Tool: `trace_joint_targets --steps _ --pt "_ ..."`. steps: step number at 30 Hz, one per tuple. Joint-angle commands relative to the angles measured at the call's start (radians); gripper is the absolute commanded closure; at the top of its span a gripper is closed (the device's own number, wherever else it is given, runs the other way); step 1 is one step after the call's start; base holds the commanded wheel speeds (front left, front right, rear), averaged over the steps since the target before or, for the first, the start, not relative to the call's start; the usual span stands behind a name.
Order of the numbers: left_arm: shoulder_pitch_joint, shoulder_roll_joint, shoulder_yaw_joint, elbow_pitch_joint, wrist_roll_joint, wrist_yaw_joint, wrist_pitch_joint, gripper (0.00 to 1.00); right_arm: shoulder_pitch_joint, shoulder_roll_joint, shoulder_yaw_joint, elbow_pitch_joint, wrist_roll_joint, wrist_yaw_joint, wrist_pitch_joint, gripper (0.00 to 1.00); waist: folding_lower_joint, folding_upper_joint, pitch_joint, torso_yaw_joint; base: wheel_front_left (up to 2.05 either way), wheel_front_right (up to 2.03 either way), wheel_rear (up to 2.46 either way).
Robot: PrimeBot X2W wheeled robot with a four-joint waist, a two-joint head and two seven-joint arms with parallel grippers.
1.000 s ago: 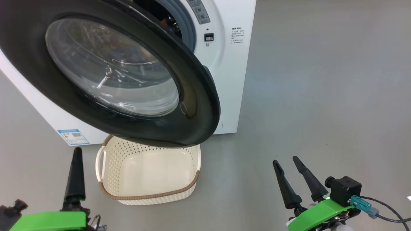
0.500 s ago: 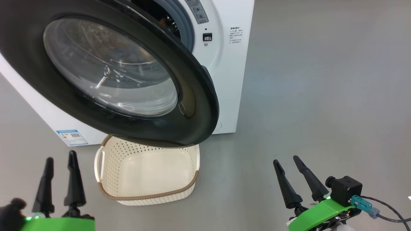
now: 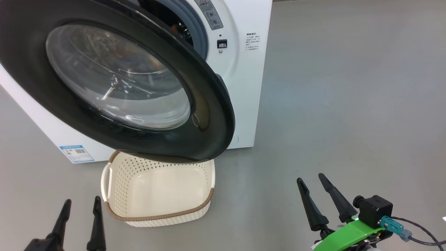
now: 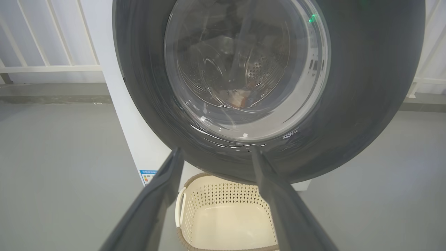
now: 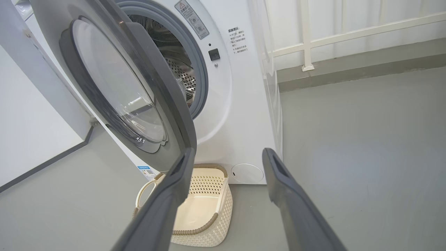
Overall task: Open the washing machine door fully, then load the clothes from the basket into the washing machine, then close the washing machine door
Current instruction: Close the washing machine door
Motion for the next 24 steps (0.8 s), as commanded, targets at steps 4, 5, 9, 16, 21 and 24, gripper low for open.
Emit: trace_joint_targets --steps 4,5,9,16,21,24 --pt "-0.008 -0.004 0.055 -0.018 0.047 -0.002 -0.006 0.00 -0.004 -0.002 0.025 -0.034 -0.027 0.002 -0.012 0.00 0.0000 -0.0001 -0.006 -0.002 0.00 0.00 0.00" --pt "-0.007 -0.006 0.061 -0.017 0.054 -0.001 -0.006 0.00 -0.003 -0.001 0.025 -0.036 -0.031 0.002 -0.012 0.00 0.0000 -0.0001 -0.007 -0.003 0.00 0.00 0.00" --pt "-0.004 -0.013 0.085 -0.009 0.065 0.014 -0.006 0.00 0.000 0.000 0.022 -0.042 -0.043 0.002 -0.012 0.00 0.0000 -0.0001 -0.012 -0.005 0.00 0.00 0.00" --pt "-0.006 -0.017 0.100 0.004 0.070 0.045 -0.006 0.00 0.005 0.003 0.009 -0.045 -0.064 0.002 -0.012 0.00 0.0000 -0.0001 -0.014 -0.005 0.00 0.00 0.00" --pt "-0.006 -0.017 0.095 0.011 0.053 0.073 -0.006 0.00 0.008 0.008 0.000 -0.044 -0.073 0.002 -0.012 0.00 0.0000 -0.0001 -0.016 -0.004 0.00 0.00 0.00" --pt "-0.004 -0.017 0.091 0.013 0.049 0.080 -0.006 0.00 0.010 0.010 -0.002 -0.042 -0.074 0.002 -0.012 0.00 0.0000 -0.0001 -0.018 -0.004 0.00 0.00 0.00"
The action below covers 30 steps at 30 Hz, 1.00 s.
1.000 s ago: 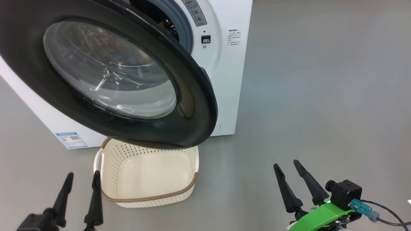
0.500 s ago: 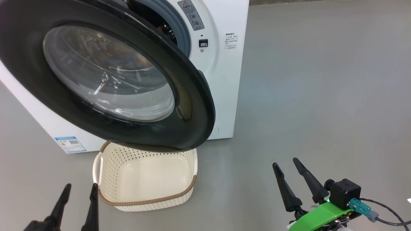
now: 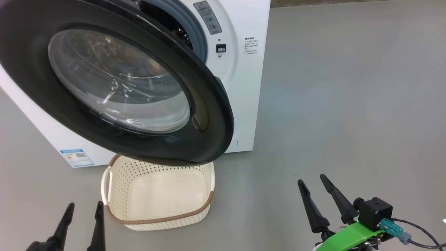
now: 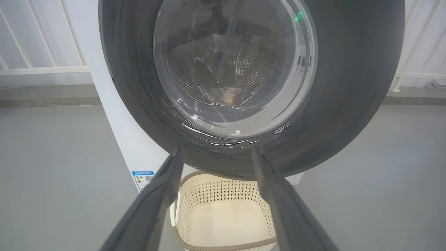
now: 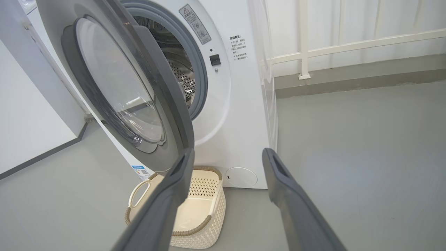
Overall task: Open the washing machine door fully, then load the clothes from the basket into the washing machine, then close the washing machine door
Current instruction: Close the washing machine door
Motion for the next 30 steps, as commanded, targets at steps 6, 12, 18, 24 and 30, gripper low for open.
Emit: trace_joint_targets --steps 6,12,18,24,30 --pt "-0.005 0.009 0.026 -0.018 -0.012 0.017 -0.006 0.00 -0.007 0.005 0.015 -0.021 -0.012 0.002 -0.012 0.00 0.0000 0.0000 -0.002 0.001 0.00 0.00 0.00" --pt "-0.001 0.009 0.022 -0.020 -0.023 0.021 -0.006 0.00 -0.005 0.006 0.016 -0.020 -0.010 0.002 -0.012 0.00 0.0000 0.0000 -0.002 0.003 0.00 0.00 0.00" --pt "-0.001 0.009 0.018 -0.018 -0.033 0.023 -0.006 0.00 -0.006 0.006 0.016 -0.018 -0.010 0.002 -0.012 1.00 0.0000 0.0000 -0.001 0.002 0.00 0.00 0.00" --pt "-0.002 0.009 0.019 -0.019 -0.047 0.027 -0.006 0.00 -0.013 0.011 -0.009 -0.049 0.008 0.002 -0.012 1.00 0.0000 0.0000 0.004 0.000 0.00 0.00 0.00" --pt "-0.008 0.009 0.021 -0.023 -0.053 0.025 -0.006 0.00 -0.036 0.000 0.020 -0.257 0.043 0.002 -0.012 1.00 0.0000 0.0000 0.015 0.000 0.00 0.00 0.00"
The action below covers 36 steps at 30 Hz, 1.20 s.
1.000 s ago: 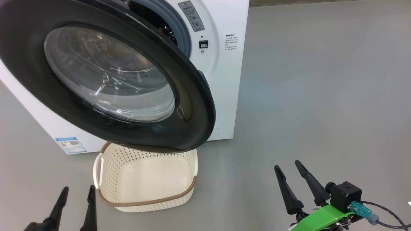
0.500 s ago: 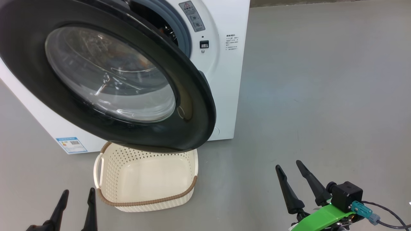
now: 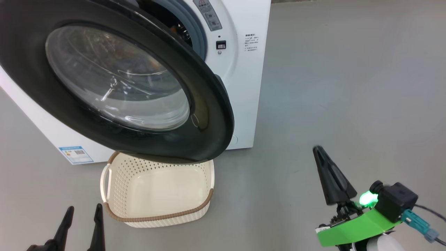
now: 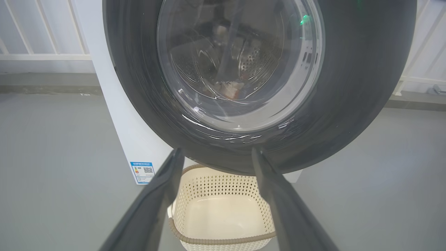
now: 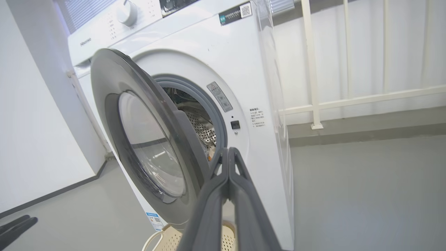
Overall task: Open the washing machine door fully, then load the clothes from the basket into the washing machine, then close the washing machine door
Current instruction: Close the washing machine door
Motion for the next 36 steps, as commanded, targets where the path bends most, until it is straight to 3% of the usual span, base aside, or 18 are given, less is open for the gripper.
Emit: trace_joint_targets --steps 1,9,15,22,26,36 --pt "-0.023 0.009 0.030 -0.023 -0.015 0.006 -0.006 0.00 -0.040 -0.014 0.049 -0.083 0.017 0.002 -0.011 1.00 0.0000 0.0000 0.005 0.001 0.00 0.00 0.00" --pt "-0.044 0.009 0.008 -0.012 -0.032 -0.001 -0.006 0.00 -0.104 -0.110 0.193 -0.303 0.042 0.002 -0.011 1.00 0.0000 0.0000 0.020 0.031 0.00 0.00 0.00" --pt "-0.067 0.009 -0.025 -0.015 -0.050 -0.002 -0.006 0.00 -0.173 -0.206 0.386 -0.346 0.066 0.002 -0.011 1.00 0.0000 0.0000 0.040 0.084 0.00 0.00 0.00" --pt "-0.102 0.009 -0.069 -0.018 -0.069 -0.005 -0.006 0.00 -0.250 -0.283 0.559 -0.230 0.108 0.002 -0.011 1.00 0.0000 0.0000 0.076 0.154 0.00 0.00 0.00" --pt "-0.129 0.009 -0.099 -0.030 -0.084 -0.005 -0.006 0.00 -0.298 -0.296 0.621 -0.142 0.136 0.002 -0.011 1.00 0.0000 0.0000 0.116 0.200 0.00 0.00 0.00" --pt "-0.187 0.009 -0.152 -0.044 -0.117 -0.004 -0.006 0.00 -0.367 -0.280 0.613 -0.011 0.145 0.002 -0.011 1.00 0.0000 0.0000 0.228 0.266 0.00 0.00 0.00"
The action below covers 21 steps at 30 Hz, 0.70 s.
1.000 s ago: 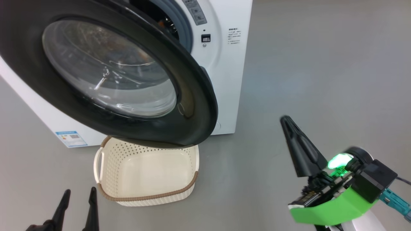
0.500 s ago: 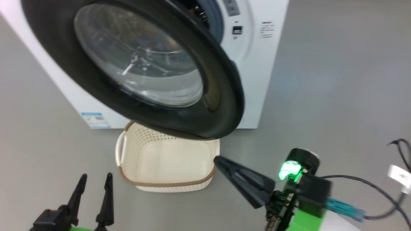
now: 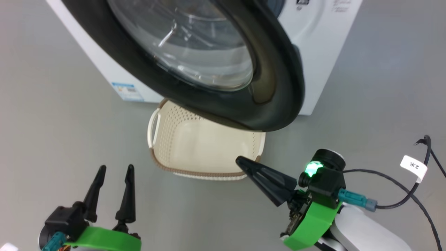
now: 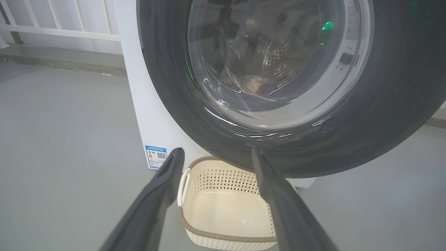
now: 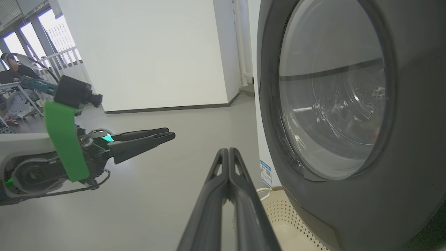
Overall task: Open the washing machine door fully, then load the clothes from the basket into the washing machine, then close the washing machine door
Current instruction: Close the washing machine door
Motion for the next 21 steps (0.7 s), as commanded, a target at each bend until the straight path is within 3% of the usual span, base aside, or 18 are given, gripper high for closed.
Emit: trace_joint_targets --steps 1,21 --pt "-0.036 0.011 0.028 -0.025 -0.008 -0.003 -0.006 0.00 -0.007 0.011 0.003 -0.014 0.010 0.002 -0.005 1.00 -0.0001 -0.0001 0.043 0.031 0.00 0.00 0.00" --pt "-0.091 0.011 -0.008 -0.003 -0.047 -0.012 -0.006 0.00 -0.037 0.057 -0.212 0.108 -0.018 0.002 -0.005 1.00 -0.0001 -0.0001 0.121 0.047 0.00 0.00 0.00"
